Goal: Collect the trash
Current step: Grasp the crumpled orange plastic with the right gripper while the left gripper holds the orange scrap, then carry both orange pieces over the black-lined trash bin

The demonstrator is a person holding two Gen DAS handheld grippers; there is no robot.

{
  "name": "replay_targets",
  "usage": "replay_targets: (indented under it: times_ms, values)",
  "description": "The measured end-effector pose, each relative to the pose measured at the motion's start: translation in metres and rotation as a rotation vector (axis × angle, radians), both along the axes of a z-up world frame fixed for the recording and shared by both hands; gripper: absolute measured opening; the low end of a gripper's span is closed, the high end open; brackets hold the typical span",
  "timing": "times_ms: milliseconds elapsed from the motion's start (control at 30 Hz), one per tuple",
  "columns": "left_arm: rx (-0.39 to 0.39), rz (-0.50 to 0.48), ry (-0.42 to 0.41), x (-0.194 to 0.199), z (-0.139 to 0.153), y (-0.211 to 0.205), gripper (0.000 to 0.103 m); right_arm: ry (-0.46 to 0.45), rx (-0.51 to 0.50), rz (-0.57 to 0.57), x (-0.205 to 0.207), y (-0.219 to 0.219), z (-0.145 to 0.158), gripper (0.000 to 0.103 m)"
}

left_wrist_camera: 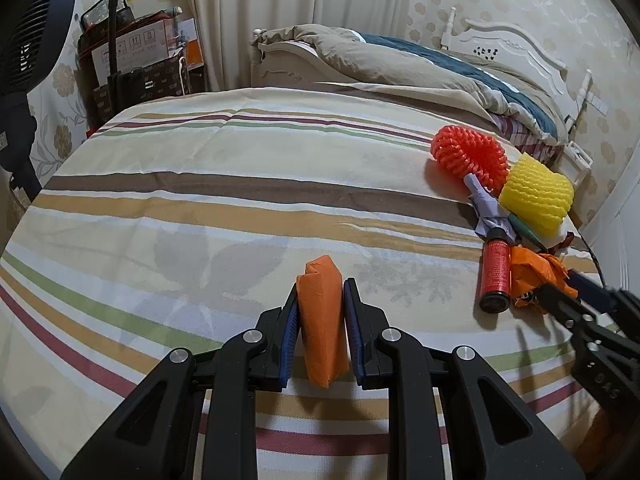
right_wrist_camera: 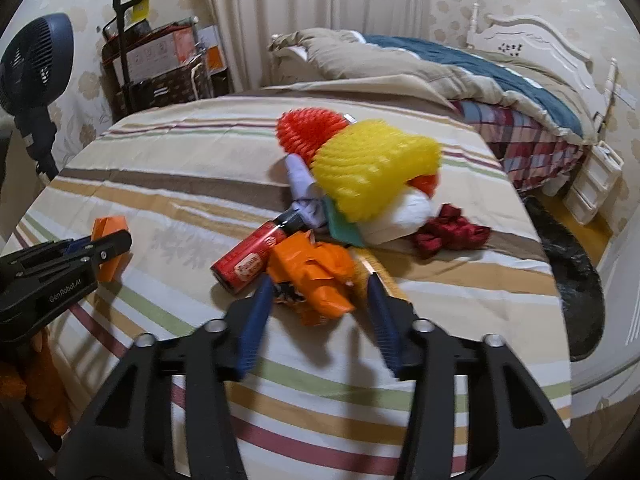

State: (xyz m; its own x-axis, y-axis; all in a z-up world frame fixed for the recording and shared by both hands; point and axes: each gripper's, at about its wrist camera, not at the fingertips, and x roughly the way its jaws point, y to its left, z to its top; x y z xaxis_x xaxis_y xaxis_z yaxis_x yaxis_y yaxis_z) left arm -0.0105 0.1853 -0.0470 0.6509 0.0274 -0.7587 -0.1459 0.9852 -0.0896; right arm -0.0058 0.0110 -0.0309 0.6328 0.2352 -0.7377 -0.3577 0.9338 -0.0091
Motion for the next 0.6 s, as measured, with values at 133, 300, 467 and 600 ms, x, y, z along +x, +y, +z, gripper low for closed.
replay_targets:
  times_ms: [133, 300, 467, 600]
  values:
    - [0.017, -0.007, -0.018, -0.003, 0.002, -0.003, 0.023, 0.005, -0.003, 0.016, -0.001, 0.005, -0.004, 0.025]
    - [0.020, -0.012, -0.032, -0.005, 0.003, -0.005, 0.023, -0.008, 0.004, 0.019, -0.006, 0.004, 0.000, 0.023]
    - [0.015, -0.015, -0.041, -0.008, 0.006, -0.008, 0.023, -0.034, 0.021, 0.015, -0.012, -0.001, 0.009, 0.023]
    - [0.009, -0.029, -0.053, -0.009, 0.011, -0.014, 0.023, -0.065, 0.038, 0.006, -0.020, -0.010, 0.020, 0.023]
